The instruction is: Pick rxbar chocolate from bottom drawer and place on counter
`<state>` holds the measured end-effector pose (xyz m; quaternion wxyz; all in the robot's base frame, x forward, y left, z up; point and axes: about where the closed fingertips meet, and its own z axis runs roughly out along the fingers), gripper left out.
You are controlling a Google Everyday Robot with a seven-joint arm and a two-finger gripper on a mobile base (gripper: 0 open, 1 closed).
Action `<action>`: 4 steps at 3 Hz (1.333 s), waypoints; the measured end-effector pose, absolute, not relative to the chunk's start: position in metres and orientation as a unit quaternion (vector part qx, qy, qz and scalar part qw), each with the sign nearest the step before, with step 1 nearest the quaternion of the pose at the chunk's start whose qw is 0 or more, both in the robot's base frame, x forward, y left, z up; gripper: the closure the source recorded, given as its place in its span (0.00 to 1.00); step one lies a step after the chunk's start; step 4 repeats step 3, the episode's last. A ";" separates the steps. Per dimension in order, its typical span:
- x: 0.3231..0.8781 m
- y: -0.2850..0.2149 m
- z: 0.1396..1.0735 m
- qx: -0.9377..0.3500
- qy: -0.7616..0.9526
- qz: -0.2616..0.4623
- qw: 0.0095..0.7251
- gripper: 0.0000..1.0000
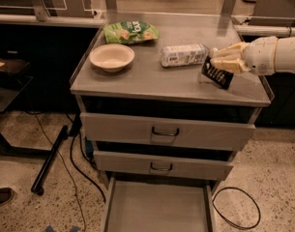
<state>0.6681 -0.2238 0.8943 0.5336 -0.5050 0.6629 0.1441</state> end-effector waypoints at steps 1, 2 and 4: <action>0.668 -0.224 0.894 -0.505 0.663 0.144 0.534 0.04; 0.668 -0.224 0.894 -0.505 0.663 0.144 0.534 0.00; 0.668 -0.224 0.894 -0.505 0.663 0.144 0.534 0.00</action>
Offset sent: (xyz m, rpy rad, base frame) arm 0.0000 0.0000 0.0000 0.0000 0.0000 0.0000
